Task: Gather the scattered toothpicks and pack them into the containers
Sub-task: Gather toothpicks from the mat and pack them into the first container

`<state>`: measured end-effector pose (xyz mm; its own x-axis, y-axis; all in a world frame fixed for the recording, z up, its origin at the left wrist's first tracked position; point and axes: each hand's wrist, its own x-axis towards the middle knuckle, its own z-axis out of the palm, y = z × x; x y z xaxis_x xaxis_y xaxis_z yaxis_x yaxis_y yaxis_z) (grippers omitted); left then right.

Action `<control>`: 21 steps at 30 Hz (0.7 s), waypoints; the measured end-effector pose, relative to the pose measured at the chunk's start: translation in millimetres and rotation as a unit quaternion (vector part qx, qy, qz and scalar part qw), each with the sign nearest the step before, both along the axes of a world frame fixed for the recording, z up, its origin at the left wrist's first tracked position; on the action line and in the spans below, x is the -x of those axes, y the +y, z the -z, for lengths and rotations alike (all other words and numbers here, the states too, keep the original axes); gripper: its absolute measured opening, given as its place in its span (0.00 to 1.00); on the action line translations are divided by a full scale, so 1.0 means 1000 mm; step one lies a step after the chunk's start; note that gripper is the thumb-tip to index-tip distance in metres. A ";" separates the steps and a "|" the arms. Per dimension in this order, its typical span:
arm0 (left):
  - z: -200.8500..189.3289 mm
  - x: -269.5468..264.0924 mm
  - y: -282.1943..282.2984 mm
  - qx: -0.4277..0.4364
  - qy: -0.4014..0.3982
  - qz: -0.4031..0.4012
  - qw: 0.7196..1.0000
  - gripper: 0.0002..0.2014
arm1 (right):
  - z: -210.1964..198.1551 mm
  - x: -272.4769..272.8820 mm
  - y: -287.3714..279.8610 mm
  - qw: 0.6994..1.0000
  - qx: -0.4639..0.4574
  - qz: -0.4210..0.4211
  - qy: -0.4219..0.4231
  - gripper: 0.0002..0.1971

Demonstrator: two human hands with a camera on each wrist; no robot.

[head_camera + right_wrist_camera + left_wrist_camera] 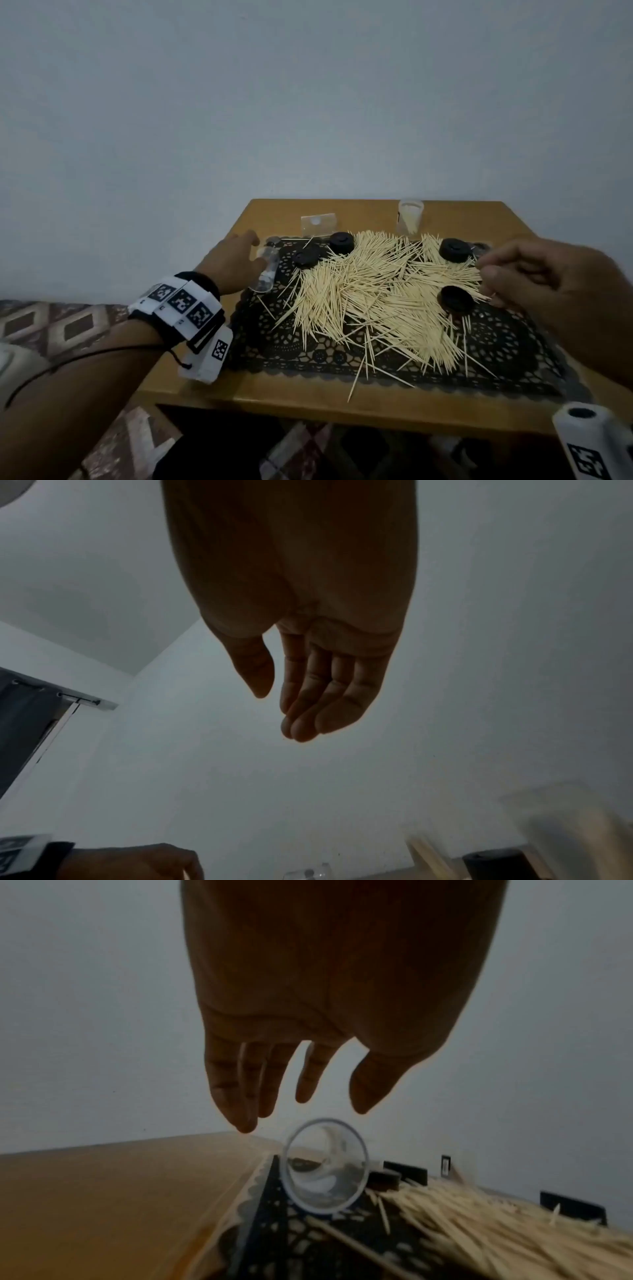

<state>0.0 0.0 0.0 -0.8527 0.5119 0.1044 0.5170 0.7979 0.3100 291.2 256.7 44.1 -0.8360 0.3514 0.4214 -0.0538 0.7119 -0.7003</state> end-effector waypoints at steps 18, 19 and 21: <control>0.000 -0.003 0.016 -0.047 -0.079 -0.031 0.995 0.14 | 0.015 0.005 -0.007 1.000 0.000 -0.007 0.011 0.04; -0.002 -0.005 0.013 -0.075 -0.088 -0.029 0.993 0.11 | 0.015 0.006 -0.008 1.000 0.002 -0.010 0.011 0.04; -0.007 -0.011 0.010 -0.122 -0.096 -0.011 0.988 0.10 | 0.014 0.008 -0.011 1.000 0.007 -0.017 0.008 0.04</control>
